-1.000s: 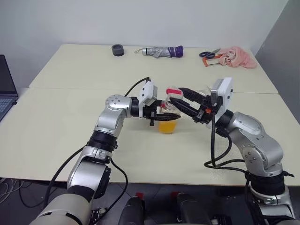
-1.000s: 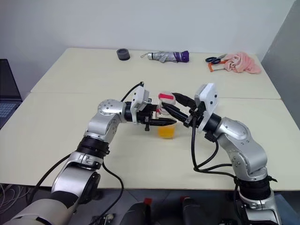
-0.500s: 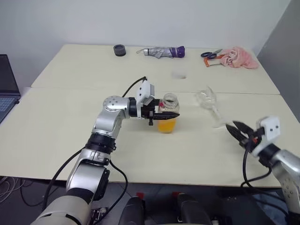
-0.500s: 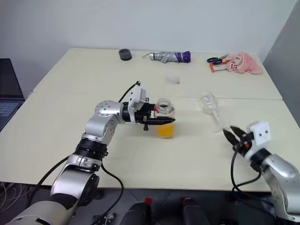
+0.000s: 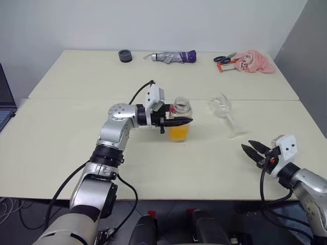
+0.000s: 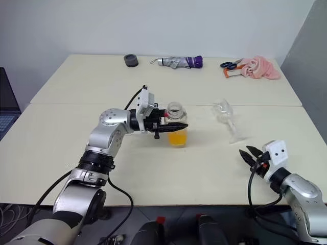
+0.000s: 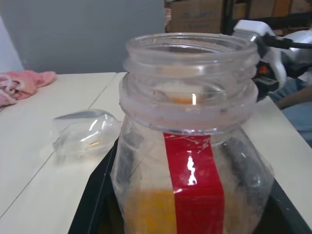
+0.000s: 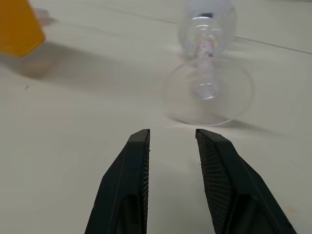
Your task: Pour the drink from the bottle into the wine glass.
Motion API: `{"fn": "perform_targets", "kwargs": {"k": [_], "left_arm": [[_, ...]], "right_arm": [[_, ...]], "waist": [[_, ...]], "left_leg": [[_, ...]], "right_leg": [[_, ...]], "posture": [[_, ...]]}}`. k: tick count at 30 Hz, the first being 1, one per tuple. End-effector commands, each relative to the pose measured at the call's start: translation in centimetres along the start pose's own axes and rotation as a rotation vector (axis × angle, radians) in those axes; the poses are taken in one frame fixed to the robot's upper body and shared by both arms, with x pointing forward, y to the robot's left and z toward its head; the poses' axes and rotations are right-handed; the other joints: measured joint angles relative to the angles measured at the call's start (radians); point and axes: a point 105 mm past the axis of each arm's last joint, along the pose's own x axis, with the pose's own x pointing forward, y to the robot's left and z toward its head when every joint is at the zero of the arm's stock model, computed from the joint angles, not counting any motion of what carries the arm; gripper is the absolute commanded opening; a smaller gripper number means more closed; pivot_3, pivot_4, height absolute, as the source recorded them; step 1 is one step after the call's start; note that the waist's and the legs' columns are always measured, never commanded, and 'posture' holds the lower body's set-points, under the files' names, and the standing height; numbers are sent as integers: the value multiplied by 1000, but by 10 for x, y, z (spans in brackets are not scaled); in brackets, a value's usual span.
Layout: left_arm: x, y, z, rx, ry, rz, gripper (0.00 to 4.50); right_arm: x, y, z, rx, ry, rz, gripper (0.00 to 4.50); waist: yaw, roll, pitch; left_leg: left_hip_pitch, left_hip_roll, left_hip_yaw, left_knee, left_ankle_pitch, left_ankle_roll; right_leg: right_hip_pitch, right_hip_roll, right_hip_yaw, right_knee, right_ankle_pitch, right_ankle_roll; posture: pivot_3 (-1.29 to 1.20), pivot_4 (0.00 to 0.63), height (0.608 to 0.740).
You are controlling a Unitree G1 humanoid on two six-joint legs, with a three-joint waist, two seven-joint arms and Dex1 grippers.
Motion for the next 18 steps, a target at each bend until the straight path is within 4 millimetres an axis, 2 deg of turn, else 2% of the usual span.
{"fn": "perform_targets", "kwargs": {"k": [1, 3, 6, 9, 11, 13, 15, 18], "left_arm": [[-6, 8, 19, 42, -63, 63, 1740], [-8, 11, 20, 41, -69, 85, 1740], [-16, 16, 24, 39, -85, 139, 1740], [-25, 22, 28, 40, -98, 200, 1740], [-40, 32, 36, 44, -124, 298, 1740], [-69, 51, 44, 82, -121, 482, 1740], [-94, 65, 46, 124, -81, 647, 1736], [-118, 80, 43, 150, -43, 822, 1735]], "right_arm": [[1, 14, 14, -55, -24, 79, 1588], [2, 18, 15, -66, -22, 103, 1588], [4, 26, 20, -60, -33, 134, 2168], [6, 37, 24, -66, -34, 184, 3198], [9, 57, 32, -84, -46, 276, 3941], [20, 80, 53, -127, -106, 381, 4500], [31, 99, 70, -150, -156, 473, 4500], [48, 113, 87, -172, -206, 521, 4500]], "waist": [[0, 0, 0], [0, 0, 0], [0, 0, 0], [1, 0, 0], [-1, 0, 0], [-10, 0, 0], [-14, 0, 0], [-7, 0, 0]], "left_leg": [[0, 0, 0, 0, 0, 0], [0, 0, 0, 0, 0, 0], [0, 0, 0, 0, 0, 0], [0, 0, 0, 0, 0, 0], [0, 0, 0, 0, 0, 0], [1, 2, 0, 0, 0, 0], [2, 3, 0, 0, 0, 0], [2, 3, -2, 0, 0, 0]], "right_leg": [[0, 0, 0, 0, 0, 0], [0, 0, 0, 0, 0, 0], [0, 0, 0, 0, 0, 0], [0, 0, 0, 0, 0, 0], [0, 0, 0, 0, 0, 0], [0, 1, 0, 1, 0, 0], [0, 2, 0, 1, 0, 0], [0, 2, -1, 1, 0, 0]], "posture": [[0, 150, 740], [0, 150, 740], [0, 150, 740], [0, 150, 740], [0, 150, 740], [0, 150, 740], [0, 150, 740], [0, 150, 740]]}}
